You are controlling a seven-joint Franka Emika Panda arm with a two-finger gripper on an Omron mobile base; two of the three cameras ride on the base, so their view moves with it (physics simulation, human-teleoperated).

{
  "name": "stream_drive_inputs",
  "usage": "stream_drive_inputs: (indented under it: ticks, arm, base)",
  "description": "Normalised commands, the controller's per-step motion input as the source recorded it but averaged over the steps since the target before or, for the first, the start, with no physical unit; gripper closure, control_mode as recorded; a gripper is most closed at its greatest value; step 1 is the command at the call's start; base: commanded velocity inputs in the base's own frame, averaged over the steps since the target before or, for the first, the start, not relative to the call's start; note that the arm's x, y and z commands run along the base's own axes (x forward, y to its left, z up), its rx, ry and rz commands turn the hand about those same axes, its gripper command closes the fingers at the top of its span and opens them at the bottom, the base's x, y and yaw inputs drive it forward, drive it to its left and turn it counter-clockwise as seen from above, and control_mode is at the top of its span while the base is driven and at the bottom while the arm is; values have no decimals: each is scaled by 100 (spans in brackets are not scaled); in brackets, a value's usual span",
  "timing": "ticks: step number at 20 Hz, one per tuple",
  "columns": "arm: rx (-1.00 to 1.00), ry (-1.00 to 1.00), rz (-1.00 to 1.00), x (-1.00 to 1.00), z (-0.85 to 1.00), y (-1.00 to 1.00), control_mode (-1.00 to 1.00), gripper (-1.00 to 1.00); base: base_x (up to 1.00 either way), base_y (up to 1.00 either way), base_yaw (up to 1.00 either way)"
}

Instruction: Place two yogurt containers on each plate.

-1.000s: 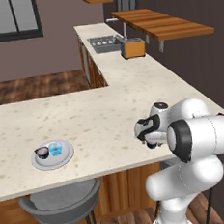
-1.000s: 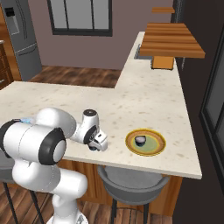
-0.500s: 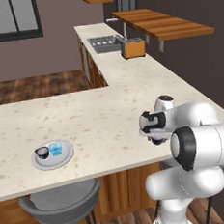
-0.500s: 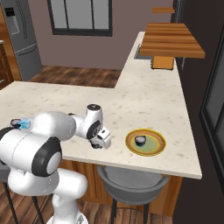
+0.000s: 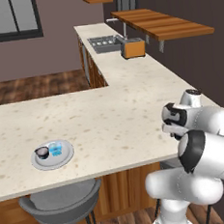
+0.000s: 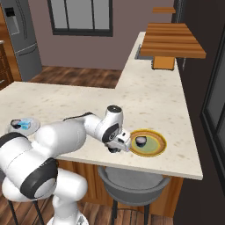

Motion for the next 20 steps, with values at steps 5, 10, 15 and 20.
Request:
stream_drive_inputs:
  ticks: [5,10,15,20]
  arm:
    - [-5,2,1,0,6,-91,-100,100]
    - [-9,4,0,22,0,-75,-100,100]
    - [-7,0,9,45,-1,-61,-100,100]
    - [-1,5,12,52,-3,-54,-100,100]
  base:
    - [0,0,0]
    - [0,0,0]
    - [0,0,0]
    - [0,0,0]
